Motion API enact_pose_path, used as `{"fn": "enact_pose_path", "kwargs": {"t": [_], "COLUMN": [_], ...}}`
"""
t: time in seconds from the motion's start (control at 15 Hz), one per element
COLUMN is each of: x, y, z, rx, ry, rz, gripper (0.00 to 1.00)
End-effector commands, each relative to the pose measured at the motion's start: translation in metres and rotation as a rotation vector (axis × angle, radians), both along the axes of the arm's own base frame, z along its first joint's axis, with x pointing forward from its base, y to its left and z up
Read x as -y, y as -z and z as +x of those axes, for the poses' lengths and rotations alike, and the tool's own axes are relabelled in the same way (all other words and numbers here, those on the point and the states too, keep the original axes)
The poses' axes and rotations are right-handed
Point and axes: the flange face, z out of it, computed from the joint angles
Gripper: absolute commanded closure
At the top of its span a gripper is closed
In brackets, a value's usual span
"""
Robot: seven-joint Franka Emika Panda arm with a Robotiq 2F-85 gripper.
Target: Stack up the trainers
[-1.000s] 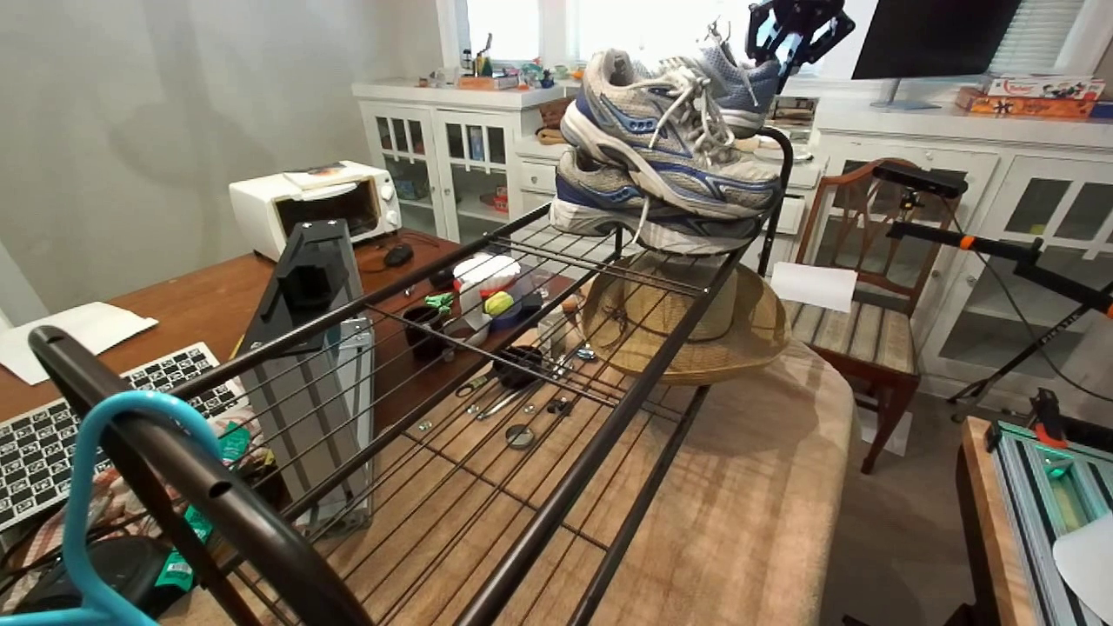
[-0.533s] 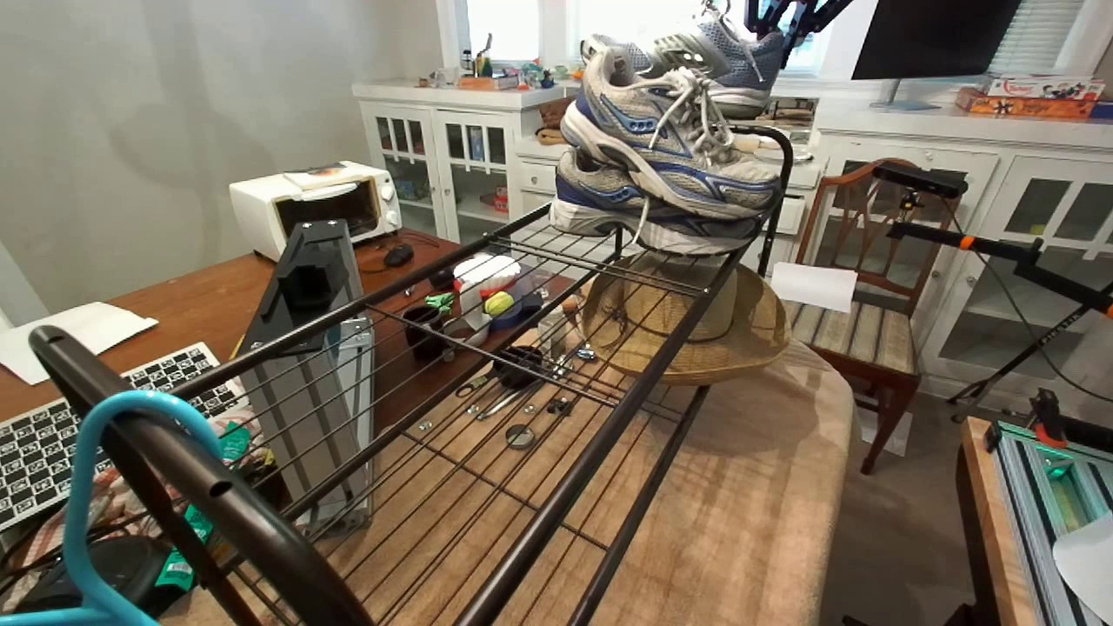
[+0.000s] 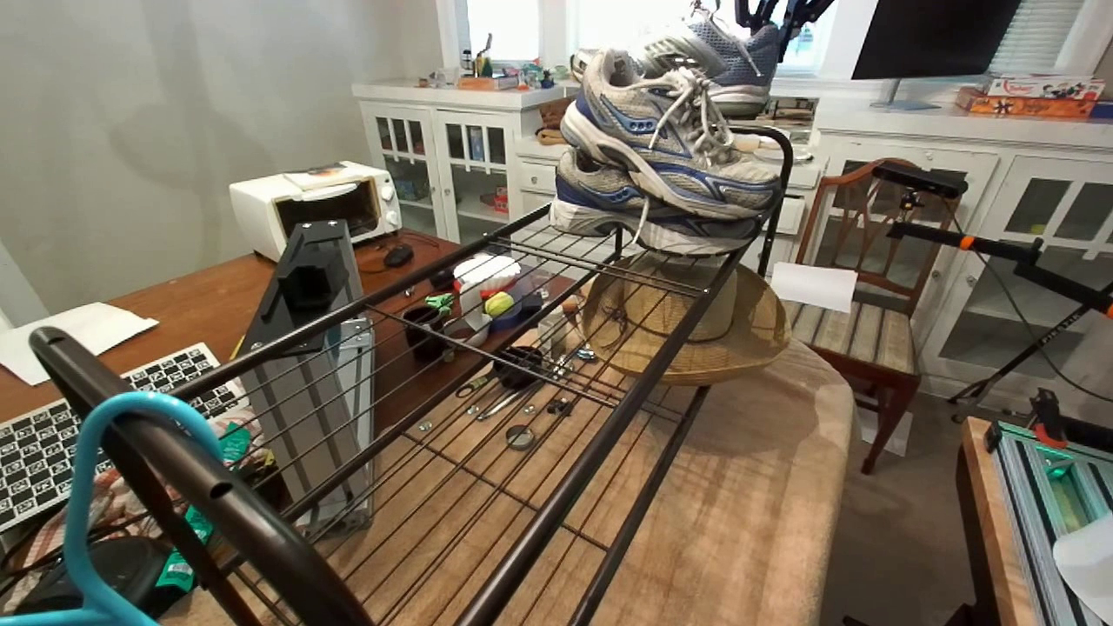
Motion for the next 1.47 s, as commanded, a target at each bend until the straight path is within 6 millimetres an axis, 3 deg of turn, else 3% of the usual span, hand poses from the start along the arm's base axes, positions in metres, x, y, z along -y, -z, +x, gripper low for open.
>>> {"fn": "enact_pose_path", "kwargs": {"t": [0.0, 0.73, 1.4], "x": [-0.012, -0.031, -0.029], "y": [-0.004, 0.013, 0.017], "z": [0.013, 0.036, 0.046], "rx": [-0.031, -0.065, -0.105], "ry": [0.04, 0.135, 0.143], "rz": [-0.01, -0.001, 0.026], "gripper": [0.96, 0.96, 0.96]}}
